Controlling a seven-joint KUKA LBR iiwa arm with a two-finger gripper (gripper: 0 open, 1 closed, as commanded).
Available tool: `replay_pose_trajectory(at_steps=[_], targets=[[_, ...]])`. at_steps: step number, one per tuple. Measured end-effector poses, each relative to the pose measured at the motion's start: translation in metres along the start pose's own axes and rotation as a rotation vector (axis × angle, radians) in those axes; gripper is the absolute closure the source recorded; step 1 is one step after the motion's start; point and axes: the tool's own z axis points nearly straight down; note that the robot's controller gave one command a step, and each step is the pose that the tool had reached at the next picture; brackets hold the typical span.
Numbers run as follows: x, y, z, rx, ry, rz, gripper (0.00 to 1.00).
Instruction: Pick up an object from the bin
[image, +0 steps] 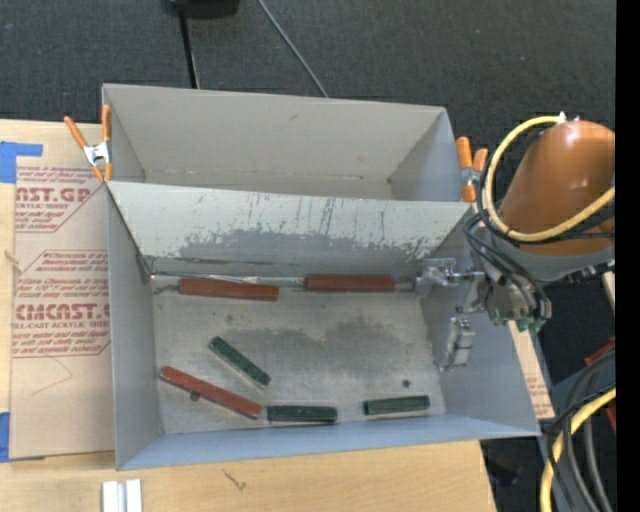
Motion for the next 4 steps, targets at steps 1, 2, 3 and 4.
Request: replay_pose_trajectory(at_steps=[1,2,3,4], targets=[[0.010,-0.004,0.052,0.001,-0.006,-0.046,0.00],[0.015,0.018,0.116,-0.001,-0.002,0.045,0.00],[0.019,0.015,0.145,-0.002,0.004,-0.009,0.00],[0.022,0.018,0.147,-0.001,0.001,-0.366,1.00]])
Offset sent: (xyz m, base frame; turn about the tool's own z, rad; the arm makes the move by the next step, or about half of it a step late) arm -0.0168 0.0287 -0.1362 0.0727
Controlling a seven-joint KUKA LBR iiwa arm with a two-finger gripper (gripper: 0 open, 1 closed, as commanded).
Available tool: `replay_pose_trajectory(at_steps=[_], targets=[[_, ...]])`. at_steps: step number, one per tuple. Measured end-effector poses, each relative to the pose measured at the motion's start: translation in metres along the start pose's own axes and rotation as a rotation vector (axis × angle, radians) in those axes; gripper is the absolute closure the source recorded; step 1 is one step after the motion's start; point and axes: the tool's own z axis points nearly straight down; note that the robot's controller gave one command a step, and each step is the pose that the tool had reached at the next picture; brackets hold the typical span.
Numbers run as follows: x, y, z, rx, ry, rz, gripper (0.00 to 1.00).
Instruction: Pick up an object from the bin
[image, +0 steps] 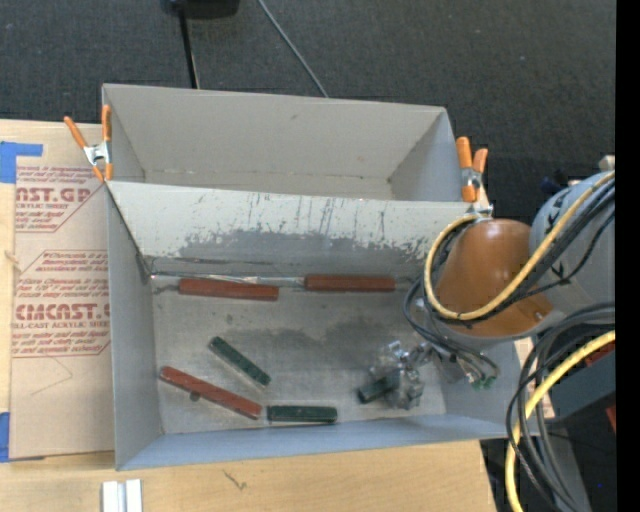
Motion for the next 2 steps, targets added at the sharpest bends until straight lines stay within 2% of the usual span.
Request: replay_pose_trajectory(at_steps=[1,2], targets=[[0.000,0.001,-0.001,0.000,0.000,-0.009,1.00],[-0.030,0.013,-0.123,0.000,-0.002,-0.033,1.00]])
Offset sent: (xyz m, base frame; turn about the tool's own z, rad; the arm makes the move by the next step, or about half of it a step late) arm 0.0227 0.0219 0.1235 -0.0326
